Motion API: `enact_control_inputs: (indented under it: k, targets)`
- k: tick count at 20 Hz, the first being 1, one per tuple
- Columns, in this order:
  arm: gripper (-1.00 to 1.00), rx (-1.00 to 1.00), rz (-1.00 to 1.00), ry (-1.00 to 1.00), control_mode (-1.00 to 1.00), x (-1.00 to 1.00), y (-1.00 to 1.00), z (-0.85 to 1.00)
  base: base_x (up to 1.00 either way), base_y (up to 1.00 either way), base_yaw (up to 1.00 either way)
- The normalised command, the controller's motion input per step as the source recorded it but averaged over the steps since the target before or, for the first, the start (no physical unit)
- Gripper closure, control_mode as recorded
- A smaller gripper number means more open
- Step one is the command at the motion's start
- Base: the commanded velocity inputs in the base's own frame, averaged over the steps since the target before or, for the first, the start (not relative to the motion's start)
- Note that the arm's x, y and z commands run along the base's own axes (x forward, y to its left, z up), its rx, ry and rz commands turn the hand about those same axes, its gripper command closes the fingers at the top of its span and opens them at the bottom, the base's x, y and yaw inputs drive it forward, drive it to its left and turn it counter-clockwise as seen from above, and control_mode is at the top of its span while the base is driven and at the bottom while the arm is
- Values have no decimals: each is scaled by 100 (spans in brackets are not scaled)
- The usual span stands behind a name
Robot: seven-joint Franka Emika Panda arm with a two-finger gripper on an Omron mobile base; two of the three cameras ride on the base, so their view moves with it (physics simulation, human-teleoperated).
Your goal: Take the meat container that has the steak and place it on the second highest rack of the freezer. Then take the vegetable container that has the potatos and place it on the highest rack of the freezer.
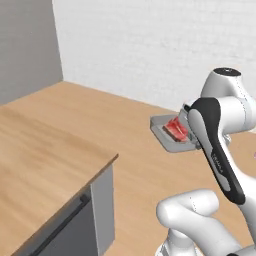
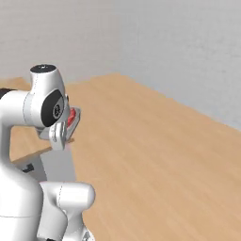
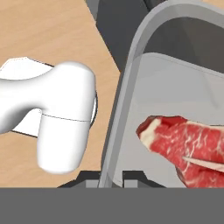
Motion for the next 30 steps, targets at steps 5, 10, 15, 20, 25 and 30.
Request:
enact_control_inputs:
  k: [5,10,15,20,25,30]
  targets:
    - [100,0,0,0,100,0,0,0,42,42,-79]
    - [100,0,0,0,100,0,0,0,60,38,-70]
    - [100,0,0,0,100,0,0,0,72,2,-49]
    - [100,0,0,0,100,0,0,0,82,4,-59]
    - [100,0,0,0,100,0,0,0,100,33,-41]
    - [100,0,0,0,100,0,0,0,100,43,-30]
